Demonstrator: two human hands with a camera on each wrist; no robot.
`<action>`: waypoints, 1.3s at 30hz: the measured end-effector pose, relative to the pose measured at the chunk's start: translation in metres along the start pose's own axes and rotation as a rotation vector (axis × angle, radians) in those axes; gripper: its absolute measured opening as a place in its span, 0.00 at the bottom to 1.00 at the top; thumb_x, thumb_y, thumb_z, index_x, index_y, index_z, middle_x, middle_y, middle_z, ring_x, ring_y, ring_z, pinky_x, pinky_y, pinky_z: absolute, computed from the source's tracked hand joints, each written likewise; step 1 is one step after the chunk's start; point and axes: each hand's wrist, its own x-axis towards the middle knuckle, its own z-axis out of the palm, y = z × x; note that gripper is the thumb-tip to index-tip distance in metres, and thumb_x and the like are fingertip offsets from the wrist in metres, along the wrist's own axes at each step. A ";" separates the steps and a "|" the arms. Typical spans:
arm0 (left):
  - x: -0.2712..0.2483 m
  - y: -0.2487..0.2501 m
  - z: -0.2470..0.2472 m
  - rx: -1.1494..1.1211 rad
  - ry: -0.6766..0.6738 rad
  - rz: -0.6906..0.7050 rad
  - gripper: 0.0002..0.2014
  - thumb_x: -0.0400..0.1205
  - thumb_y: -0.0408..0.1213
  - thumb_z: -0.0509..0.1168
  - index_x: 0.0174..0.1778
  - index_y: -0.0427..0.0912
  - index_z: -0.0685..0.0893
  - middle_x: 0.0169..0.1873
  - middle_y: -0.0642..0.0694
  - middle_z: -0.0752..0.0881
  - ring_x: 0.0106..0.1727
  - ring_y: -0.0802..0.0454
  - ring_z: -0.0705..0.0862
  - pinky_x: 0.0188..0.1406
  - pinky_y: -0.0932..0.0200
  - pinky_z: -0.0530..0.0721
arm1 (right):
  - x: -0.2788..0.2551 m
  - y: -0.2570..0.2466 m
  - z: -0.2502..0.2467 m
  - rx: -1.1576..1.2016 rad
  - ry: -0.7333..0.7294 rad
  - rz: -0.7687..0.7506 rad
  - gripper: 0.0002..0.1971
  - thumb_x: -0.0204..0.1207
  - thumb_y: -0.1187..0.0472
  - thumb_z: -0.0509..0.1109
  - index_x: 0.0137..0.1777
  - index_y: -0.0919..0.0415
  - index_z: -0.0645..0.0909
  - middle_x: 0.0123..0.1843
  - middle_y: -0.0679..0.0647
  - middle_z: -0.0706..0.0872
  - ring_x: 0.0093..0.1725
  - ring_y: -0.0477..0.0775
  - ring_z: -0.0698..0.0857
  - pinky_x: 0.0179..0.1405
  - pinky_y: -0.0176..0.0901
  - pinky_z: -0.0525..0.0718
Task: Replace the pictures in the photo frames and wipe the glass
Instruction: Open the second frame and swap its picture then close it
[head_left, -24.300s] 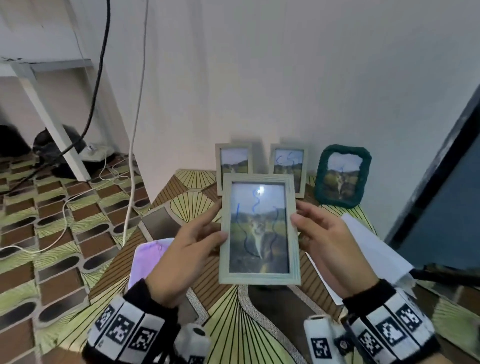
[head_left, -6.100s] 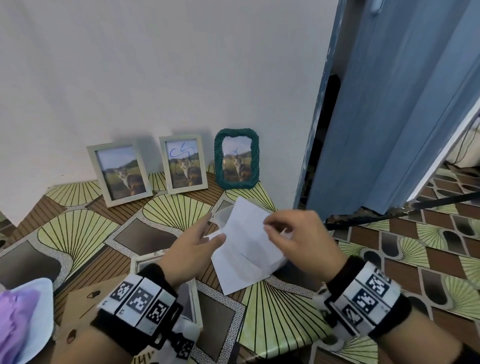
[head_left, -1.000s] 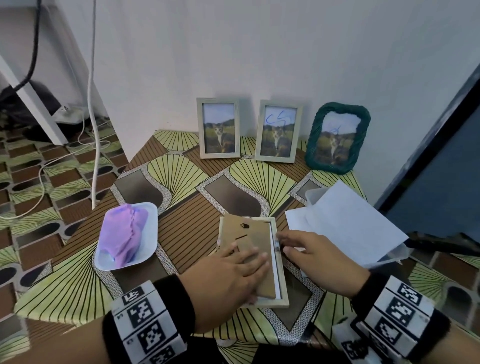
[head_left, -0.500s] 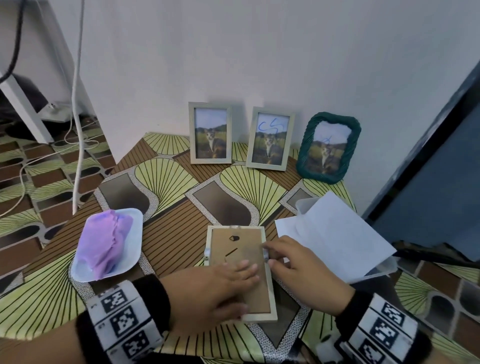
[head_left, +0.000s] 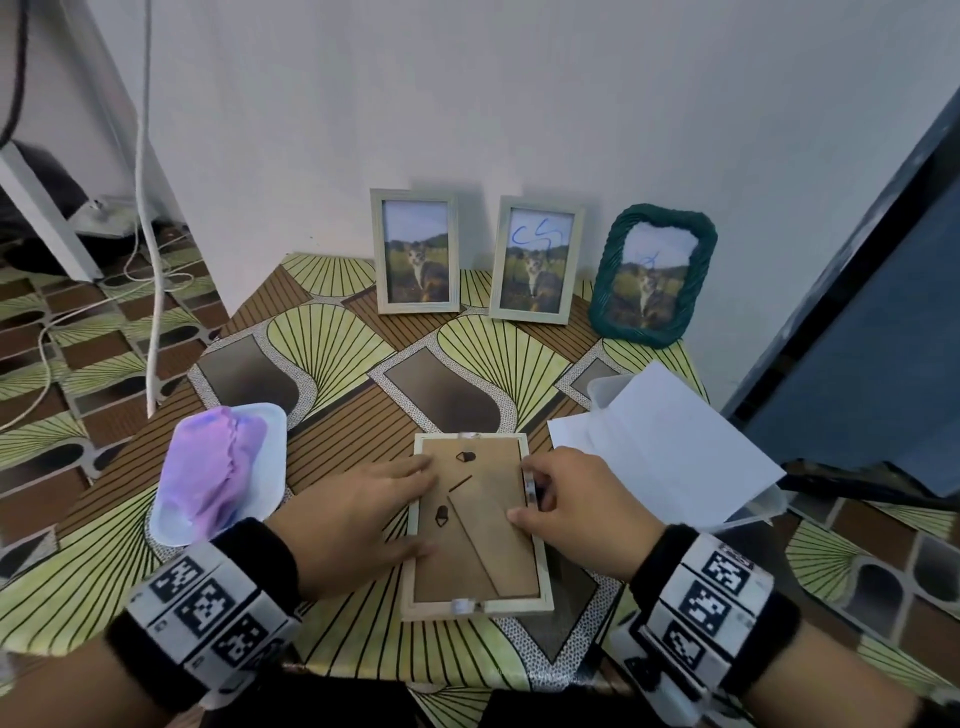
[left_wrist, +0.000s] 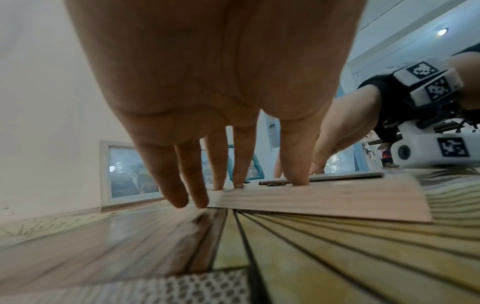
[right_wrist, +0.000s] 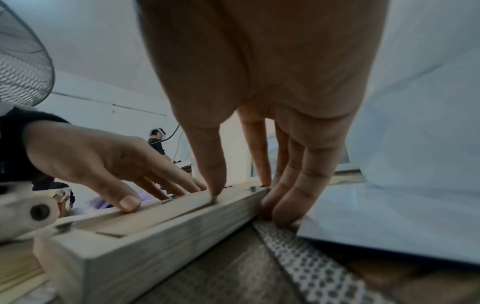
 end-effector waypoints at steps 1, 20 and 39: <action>-0.002 0.000 -0.001 -0.014 0.025 0.005 0.37 0.80 0.61 0.64 0.84 0.56 0.62 0.84 0.61 0.59 0.81 0.62 0.63 0.77 0.65 0.63 | 0.000 -0.001 -0.001 -0.029 0.010 -0.008 0.15 0.75 0.48 0.74 0.55 0.57 0.85 0.49 0.50 0.83 0.44 0.47 0.79 0.43 0.40 0.75; -0.009 0.011 0.003 0.102 0.009 -0.058 0.40 0.81 0.66 0.56 0.86 0.51 0.56 0.84 0.52 0.57 0.82 0.52 0.56 0.79 0.53 0.66 | -0.001 -0.002 0.011 -0.210 -0.044 -0.081 0.21 0.82 0.44 0.61 0.71 0.52 0.73 0.69 0.51 0.73 0.69 0.54 0.72 0.67 0.47 0.77; 0.014 -0.005 -0.010 0.225 -0.192 0.057 0.43 0.78 0.73 0.52 0.85 0.53 0.54 0.85 0.59 0.52 0.86 0.59 0.47 0.80 0.45 0.56 | 0.004 -0.010 0.015 -0.412 -0.141 -0.157 0.23 0.87 0.48 0.53 0.77 0.59 0.64 0.86 0.55 0.59 0.87 0.53 0.53 0.81 0.54 0.67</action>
